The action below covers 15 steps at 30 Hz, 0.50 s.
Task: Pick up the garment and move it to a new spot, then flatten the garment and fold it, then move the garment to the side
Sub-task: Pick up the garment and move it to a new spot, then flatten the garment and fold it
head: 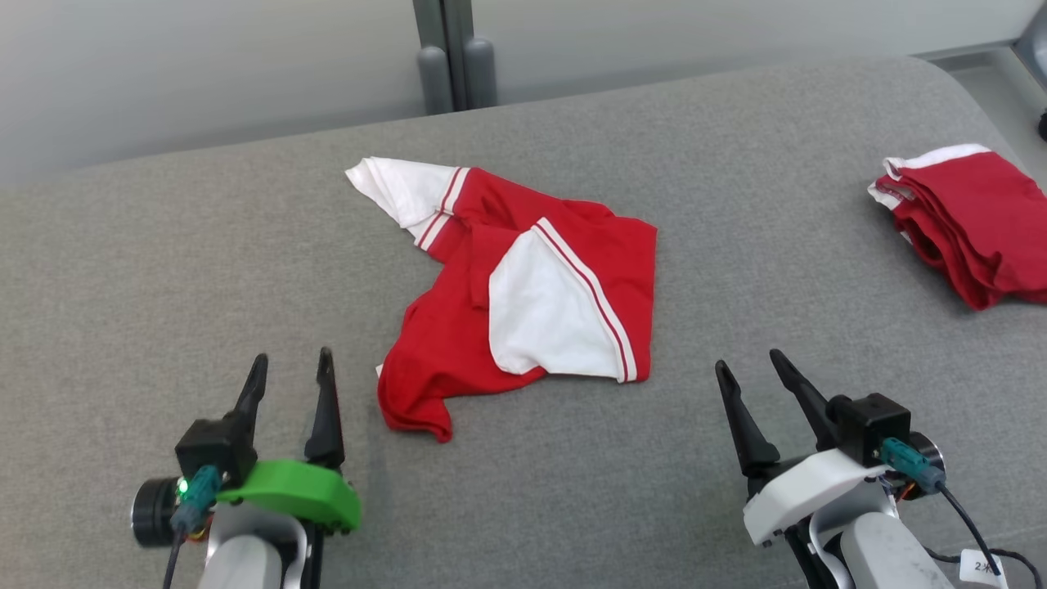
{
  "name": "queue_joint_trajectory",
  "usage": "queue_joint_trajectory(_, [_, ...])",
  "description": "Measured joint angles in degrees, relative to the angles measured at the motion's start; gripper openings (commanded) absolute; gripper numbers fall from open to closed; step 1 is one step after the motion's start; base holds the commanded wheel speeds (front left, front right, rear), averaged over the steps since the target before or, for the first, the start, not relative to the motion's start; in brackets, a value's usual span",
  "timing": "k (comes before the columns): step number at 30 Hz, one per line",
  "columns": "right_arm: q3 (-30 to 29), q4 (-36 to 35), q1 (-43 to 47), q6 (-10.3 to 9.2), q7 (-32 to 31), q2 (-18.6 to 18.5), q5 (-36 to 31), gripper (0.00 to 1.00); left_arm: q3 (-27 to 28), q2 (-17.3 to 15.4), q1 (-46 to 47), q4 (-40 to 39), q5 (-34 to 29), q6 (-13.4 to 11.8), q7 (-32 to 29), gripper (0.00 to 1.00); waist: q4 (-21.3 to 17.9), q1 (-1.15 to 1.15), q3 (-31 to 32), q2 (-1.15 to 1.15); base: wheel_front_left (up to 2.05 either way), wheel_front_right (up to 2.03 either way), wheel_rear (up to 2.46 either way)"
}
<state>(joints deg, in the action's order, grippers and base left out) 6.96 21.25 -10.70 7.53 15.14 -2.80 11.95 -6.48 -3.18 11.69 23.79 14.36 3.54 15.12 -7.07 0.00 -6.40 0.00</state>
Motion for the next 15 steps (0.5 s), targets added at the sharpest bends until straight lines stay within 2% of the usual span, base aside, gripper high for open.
queue_joint_trajectory(6, [-0.4, 0.4, 2.2, 0.0, 0.0, 0.0, -0.3, 1.0, 3.8, 0.2, -8.2, -3.5, -2.4, 0.3, 0.0, 1.0, 1.9, 0.0, 2.9, 0.0, 0.0, 0.0, 0.0])
queue_joint_trajectory(15, [-0.6, 1.2, 4.6, 0.0, 0.0, 0.0, -0.7, 1.0, 3.2, 0.3, -15.2, -5.6, -2.3, -0.1, 0.0, 1.0, 4.7, 0.0, 5.7, 0.0, 0.0, 0.0, 0.0])
